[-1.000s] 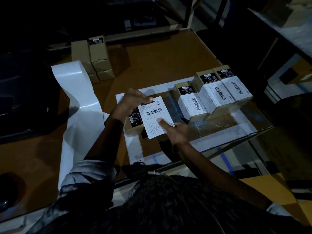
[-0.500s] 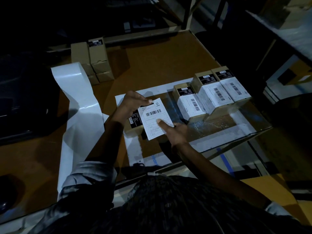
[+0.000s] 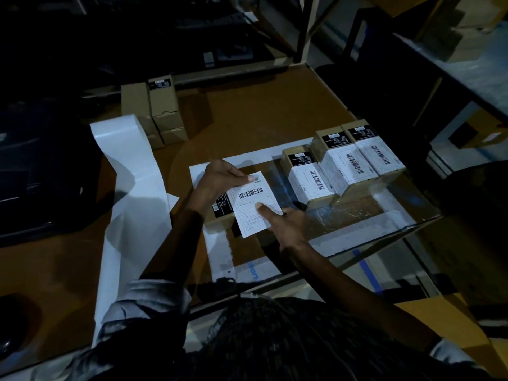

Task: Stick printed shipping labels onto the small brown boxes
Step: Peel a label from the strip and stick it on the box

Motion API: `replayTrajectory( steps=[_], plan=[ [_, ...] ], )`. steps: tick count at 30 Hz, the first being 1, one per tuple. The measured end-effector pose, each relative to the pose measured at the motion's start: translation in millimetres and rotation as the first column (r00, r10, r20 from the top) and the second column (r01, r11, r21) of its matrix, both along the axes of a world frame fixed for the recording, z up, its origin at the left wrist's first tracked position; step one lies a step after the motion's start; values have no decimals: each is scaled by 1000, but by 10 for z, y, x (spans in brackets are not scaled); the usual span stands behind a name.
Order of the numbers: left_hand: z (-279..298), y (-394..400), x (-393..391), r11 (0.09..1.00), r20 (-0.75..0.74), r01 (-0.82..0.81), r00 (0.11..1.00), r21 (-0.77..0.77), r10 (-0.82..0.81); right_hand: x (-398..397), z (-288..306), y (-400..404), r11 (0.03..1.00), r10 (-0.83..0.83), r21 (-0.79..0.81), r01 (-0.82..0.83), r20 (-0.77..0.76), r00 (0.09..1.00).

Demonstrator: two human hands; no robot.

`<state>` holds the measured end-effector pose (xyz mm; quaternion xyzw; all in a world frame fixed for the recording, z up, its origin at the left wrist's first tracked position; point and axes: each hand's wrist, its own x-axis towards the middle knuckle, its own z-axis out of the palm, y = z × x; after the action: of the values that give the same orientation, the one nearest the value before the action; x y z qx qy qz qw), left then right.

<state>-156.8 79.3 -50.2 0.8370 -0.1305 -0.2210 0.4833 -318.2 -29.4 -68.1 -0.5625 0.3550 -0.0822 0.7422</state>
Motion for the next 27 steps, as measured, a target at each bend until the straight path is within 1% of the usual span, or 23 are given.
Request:
replayTrajectory(
  steps=[4,8,11,15,18,20,23,24,25,26,27],
  plan=[
    [-16,16,-35,998,92,45,995,53,-50,1,0,-12,997,33,-71,-34,-18,999],
    [-49,6,-99,992,196,-3,980,126,-22,6,10,-29,983,59,-167,-73,-85,995],
    [-44,31,-178,988,218,-29,976,155,-6,6,9,-51,971,64,-218,-94,-138,988],
    [-76,131,-223,967,287,-85,958,239,13,-11,5,-66,969,90,-215,-122,-155,984],
    [-105,204,-293,955,307,-145,950,261,60,3,8,-106,966,114,-210,-152,-183,977],
    [-135,261,-363,962,287,-167,953,218,101,4,12,-147,962,152,-198,-189,-188,970],
    [-185,339,-429,982,150,-187,971,-6,185,-40,-52,-218,937,198,-247,-247,-209,958],
    [-182,354,-455,979,126,-198,971,-57,203,-48,-74,-236,912,185,-320,-255,-233,955],
    [-187,362,-469,973,120,-212,968,-92,222,-49,-93,-249,856,159,-439,-271,-276,948],
    [-185,368,-479,968,120,-224,964,-115,237,-42,-107,-263,755,119,-582,-301,-330,936],
    [-196,371,-479,962,113,-234,962,-139,250,-29,-100,-274,634,80,-701,-327,-362,929]
  ],
)
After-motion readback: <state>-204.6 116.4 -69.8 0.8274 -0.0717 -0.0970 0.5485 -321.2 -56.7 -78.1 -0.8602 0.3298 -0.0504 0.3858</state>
